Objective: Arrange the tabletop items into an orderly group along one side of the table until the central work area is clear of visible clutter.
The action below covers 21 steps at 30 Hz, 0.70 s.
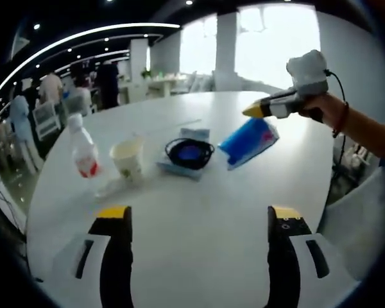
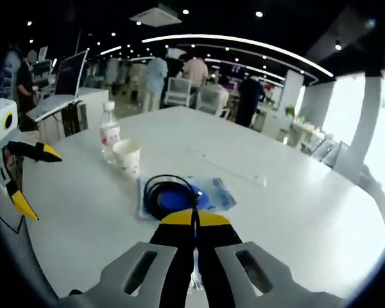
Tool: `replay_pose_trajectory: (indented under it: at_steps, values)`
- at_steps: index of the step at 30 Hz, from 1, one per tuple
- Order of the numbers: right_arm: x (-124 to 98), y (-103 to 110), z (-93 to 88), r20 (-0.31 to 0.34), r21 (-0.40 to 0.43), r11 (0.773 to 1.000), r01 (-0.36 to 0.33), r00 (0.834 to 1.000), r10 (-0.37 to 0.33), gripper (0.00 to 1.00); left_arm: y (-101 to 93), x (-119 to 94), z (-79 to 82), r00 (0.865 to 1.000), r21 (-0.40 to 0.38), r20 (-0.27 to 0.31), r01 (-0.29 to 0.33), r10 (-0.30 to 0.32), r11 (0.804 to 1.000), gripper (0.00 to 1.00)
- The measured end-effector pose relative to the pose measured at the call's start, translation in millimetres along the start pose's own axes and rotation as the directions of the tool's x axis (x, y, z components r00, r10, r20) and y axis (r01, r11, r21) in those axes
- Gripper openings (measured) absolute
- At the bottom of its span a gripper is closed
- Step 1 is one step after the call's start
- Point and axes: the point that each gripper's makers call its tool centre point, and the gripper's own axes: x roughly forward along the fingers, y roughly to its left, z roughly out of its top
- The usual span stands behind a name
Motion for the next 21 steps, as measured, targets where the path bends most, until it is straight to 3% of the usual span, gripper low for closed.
replay_pose_trajectory:
  at_steps: [9, 12, 17, 18, 21]
  values:
    - [-1, 43, 17.0, 0.058, -0.037, 0.986, -0.161, 0.985, 0.163, 0.01, 0.1, 0, -1.8, 1.000, 0.000, -0.009, 0.001, -0.001, 1.000, 0.82]
    - [-1, 63, 19.4, 0.072, -0.047, 0.963, -0.264, 0.961, 0.267, 0.01, 0.5, 0, -2.2, 1.000, -0.004, -0.012, 0.000, 0.000, 1.000, 0.82]
    - [0, 76, 13.9, 0.072, -0.078, 0.935, -0.345, 0.934, 0.350, 0.01, 2.1, 0, -2.2, 1.000, -0.005, -0.013, -0.005, 0.005, 1.000, 0.82]
    - [-1, 84, 11.8, 0.069, -0.098, 0.915, -0.392, 0.914, 0.399, 0.01, 2.2, 0, -2.2, 1.000, -0.005, -0.013, -0.005, 0.004, 1.000, 0.82]
    - [0, 85, 4.9, 0.060, -0.085, 0.908, -0.410, 0.908, 0.415, 0.01, 2.4, 0, -2.7, 1.000, -0.002, -0.016, -0.005, 0.005, 1.000, 0.82]
